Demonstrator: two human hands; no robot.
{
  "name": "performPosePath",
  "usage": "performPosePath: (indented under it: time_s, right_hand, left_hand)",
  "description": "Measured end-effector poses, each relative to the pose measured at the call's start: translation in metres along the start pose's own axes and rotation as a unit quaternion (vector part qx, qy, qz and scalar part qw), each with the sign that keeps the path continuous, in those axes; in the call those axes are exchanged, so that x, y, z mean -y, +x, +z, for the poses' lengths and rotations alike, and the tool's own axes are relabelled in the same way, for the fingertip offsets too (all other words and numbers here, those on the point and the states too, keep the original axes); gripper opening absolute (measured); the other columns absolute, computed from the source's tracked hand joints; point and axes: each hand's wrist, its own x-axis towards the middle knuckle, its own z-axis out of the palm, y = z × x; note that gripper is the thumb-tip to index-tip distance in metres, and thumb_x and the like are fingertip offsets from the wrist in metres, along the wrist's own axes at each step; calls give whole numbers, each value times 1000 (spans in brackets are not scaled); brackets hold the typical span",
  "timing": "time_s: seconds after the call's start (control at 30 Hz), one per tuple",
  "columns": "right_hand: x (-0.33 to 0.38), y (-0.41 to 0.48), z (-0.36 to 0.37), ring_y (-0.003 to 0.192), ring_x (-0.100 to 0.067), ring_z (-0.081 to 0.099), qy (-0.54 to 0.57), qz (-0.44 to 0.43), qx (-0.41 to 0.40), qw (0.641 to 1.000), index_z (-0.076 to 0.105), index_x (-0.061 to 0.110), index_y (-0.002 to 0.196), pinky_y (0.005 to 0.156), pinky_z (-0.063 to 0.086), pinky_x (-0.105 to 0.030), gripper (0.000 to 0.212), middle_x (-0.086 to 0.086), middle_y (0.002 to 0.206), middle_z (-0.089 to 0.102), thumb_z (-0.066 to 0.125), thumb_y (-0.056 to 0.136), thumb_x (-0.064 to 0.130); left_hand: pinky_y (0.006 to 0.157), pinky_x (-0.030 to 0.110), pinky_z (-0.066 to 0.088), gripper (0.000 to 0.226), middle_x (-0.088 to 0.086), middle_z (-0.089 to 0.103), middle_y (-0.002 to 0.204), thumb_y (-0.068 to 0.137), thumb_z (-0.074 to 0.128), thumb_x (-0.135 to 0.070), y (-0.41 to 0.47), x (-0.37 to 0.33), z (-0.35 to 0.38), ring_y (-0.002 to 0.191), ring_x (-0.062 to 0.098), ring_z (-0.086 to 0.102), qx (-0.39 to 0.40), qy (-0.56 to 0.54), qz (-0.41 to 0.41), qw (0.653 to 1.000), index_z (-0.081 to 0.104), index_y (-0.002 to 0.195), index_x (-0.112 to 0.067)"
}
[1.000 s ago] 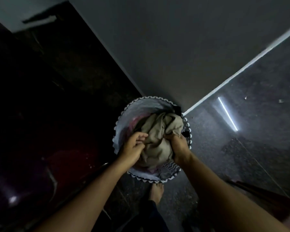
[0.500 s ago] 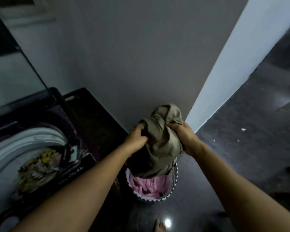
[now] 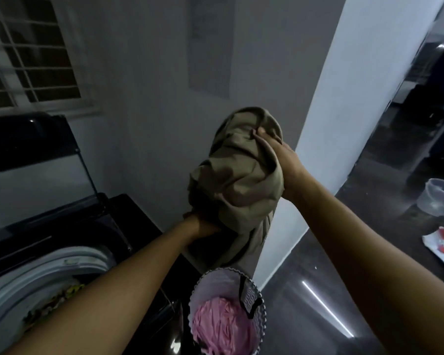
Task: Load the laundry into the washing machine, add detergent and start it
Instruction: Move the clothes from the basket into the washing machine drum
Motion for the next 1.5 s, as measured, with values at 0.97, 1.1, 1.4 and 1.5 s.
performPosePath:
  time_s: [0.97, 1.1, 1.4, 1.5]
  right_hand:
    - [78, 48, 232, 91, -19, 74, -103, -122, 314, 936, 68, 14, 103, 74, 62, -30, 23, -6, 100, 75, 55, 103, 33]
    - [47, 48, 280, 98, -18, 70, -168, -166, 370, 899, 68, 11, 117, 88, 59, -35, 31, -4, 107, 73, 56, 102, 35]
    - [-82, 65, 334, 90, -24, 69, -379, -135, 445, 800, 74, 6, 91, 81, 58, -40, 8, -12, 95, 73, 75, 87, 14]
    - [-138, 70, 342, 92, -22, 68, -462, -101, 456, 754, 77, 11, 90, 86, 56, -40, 8, -8, 96, 74, 78, 83, 12]
  left_hand:
    - [42, 17, 44, 52, -1, 77, 81, 97, 36, -61, -224, 11, -226, 56, 13, 68, -526, -450, -23, 722, 71, 97, -23]
    - [65, 27, 53, 56, 4, 74, 110, 97, 37, -64, -263, 40, -224, 92, 20, 71, -565, -430, -78, 700, 71, 112, -22]
    - [64, 26, 55, 46, 2, 73, 101, 99, 41, -58, -307, 155, -206, 91, 22, 69, -545, -457, -209, 671, 70, 108, -24]
    - [69, 29, 53, 46, 3, 72, 100, 95, 47, -62, -308, 202, -196, 92, 25, 67, -515, -452, -262, 680, 70, 105, -24]
